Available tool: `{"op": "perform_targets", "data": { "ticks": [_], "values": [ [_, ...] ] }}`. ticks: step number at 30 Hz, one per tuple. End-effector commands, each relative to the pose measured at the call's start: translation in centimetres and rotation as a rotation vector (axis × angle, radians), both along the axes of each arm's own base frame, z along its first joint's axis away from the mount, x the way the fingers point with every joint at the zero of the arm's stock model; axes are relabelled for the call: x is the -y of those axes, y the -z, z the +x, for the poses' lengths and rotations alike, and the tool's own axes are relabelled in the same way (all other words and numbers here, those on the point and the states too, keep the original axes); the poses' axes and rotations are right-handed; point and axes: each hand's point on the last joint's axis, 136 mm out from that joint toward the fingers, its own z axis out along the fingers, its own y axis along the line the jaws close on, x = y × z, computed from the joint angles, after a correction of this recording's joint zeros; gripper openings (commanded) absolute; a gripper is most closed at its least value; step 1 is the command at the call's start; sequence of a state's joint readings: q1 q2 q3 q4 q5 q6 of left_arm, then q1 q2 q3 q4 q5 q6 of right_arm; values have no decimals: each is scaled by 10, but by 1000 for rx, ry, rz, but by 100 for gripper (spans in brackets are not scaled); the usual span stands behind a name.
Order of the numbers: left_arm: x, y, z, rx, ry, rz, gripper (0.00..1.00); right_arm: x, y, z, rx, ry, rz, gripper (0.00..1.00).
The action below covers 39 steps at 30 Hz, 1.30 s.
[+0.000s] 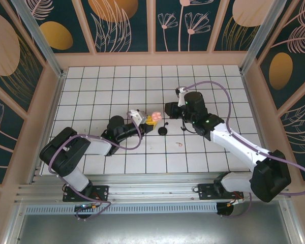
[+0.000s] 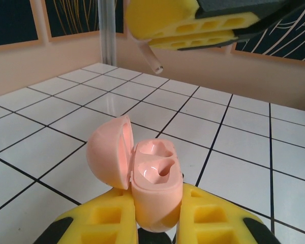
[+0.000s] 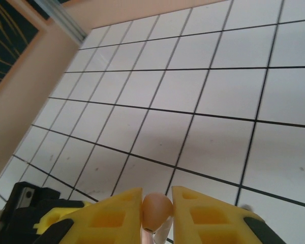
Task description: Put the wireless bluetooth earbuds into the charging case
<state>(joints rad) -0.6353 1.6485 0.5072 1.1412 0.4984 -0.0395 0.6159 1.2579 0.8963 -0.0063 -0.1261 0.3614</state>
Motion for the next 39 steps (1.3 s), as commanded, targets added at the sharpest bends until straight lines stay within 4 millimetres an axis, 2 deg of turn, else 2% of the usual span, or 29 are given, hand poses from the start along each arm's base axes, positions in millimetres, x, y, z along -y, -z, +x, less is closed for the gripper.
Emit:
{"op": "perform_targets", "data": {
  "ticks": [1,18,39],
  "values": [
    [7,-21,0,50,29,-55,14,-12,-20,-8,78,-53,71,20],
    [7,-30,2,64,18,-72,14,-40,-7,-20,56,-138,92,20],
    [3,-43,7,88,-18,-97,14,-43,10,-26,33,-154,73,20]
  ]
}}
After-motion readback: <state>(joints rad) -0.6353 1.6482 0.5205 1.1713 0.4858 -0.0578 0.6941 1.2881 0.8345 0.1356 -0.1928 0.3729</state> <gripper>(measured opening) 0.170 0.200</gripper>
